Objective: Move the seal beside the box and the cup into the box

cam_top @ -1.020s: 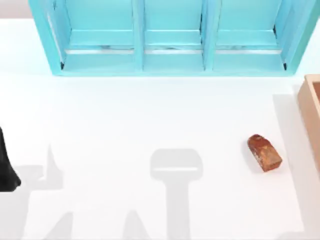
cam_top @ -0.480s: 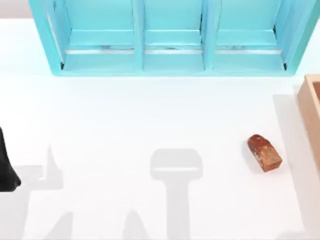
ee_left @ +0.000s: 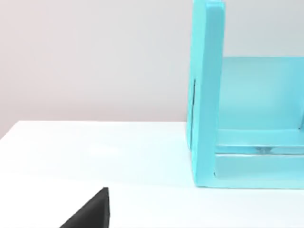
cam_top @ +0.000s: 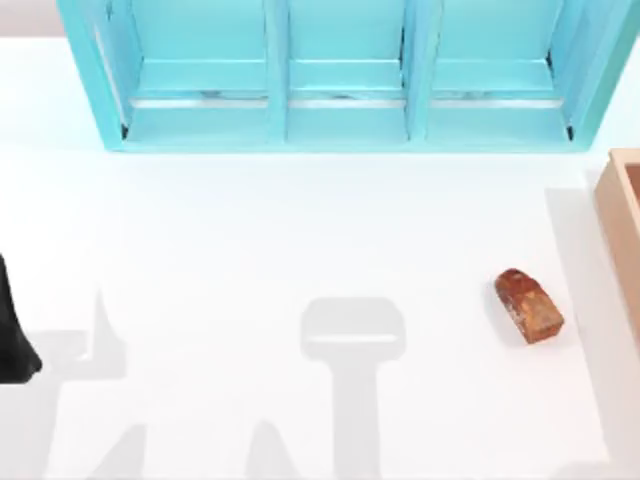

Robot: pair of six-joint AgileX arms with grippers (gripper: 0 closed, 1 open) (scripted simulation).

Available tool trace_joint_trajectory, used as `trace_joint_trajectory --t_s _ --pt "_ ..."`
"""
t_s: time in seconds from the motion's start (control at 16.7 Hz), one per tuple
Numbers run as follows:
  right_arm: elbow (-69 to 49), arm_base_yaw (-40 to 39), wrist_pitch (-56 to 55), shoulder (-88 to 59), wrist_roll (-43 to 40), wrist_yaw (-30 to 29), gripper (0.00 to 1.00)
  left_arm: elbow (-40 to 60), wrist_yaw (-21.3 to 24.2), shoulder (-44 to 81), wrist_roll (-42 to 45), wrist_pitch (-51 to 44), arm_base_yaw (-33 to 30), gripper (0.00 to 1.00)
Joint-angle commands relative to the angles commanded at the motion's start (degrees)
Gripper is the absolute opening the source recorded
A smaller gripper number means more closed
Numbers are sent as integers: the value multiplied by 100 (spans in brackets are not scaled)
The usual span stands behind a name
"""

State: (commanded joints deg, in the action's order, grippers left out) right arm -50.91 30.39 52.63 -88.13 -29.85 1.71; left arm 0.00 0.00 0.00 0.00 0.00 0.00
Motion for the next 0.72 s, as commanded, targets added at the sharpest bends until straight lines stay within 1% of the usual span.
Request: trace_joint_trajectory --t_s 0.54,0.72 --pt "-11 4 9 7 0 0 100 0 0 0 0 0 0 100" --pt "-234 -22 254 111 20 -29 100 0 0 0 0 0 0 100"
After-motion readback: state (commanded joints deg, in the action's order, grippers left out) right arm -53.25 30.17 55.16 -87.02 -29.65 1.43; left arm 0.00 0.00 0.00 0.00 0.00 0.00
